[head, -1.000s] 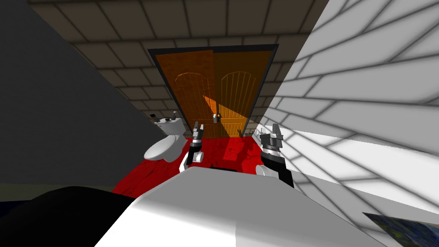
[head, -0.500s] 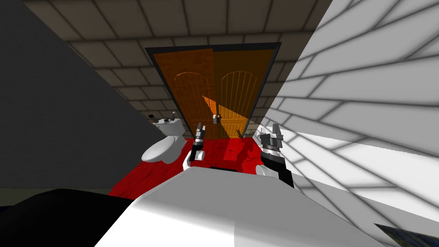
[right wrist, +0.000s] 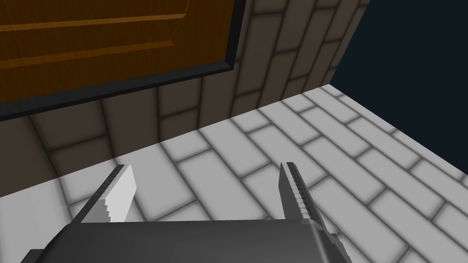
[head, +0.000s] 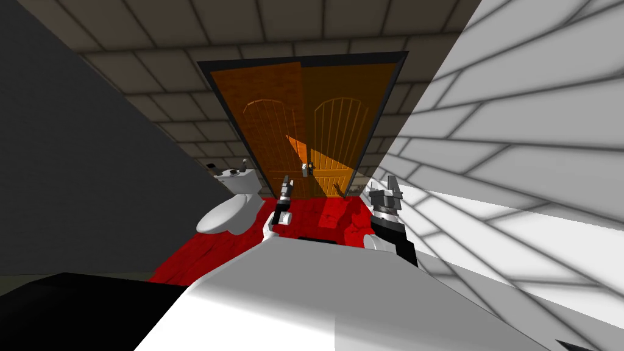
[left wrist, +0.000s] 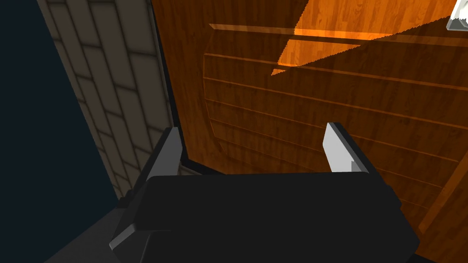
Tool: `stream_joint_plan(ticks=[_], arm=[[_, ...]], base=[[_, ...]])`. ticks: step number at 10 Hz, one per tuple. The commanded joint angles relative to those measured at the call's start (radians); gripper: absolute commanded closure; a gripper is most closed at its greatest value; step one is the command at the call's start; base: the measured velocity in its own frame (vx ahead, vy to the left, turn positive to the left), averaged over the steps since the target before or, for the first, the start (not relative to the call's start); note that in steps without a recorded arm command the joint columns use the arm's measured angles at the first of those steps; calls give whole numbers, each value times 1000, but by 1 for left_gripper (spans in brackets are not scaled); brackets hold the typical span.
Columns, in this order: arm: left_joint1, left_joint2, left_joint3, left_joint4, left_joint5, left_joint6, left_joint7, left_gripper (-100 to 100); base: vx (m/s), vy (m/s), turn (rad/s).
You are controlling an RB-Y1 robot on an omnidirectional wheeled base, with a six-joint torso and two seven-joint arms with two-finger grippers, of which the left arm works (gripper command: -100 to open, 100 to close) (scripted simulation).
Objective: Pull the door open
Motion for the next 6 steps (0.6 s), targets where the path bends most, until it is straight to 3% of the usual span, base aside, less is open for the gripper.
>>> stream_joint_plan(ticks=[1, 5, 6], arm=[[-15, 0, 1, 29, 3, 2, -3, -100], [-105, 19, 10, 175, 33, 11, -7, -100], [-105, 19, 10, 187, 33, 11, -7, -100]], base=[[44, -4, 2], [78, -13, 12], [66, -15, 5]])
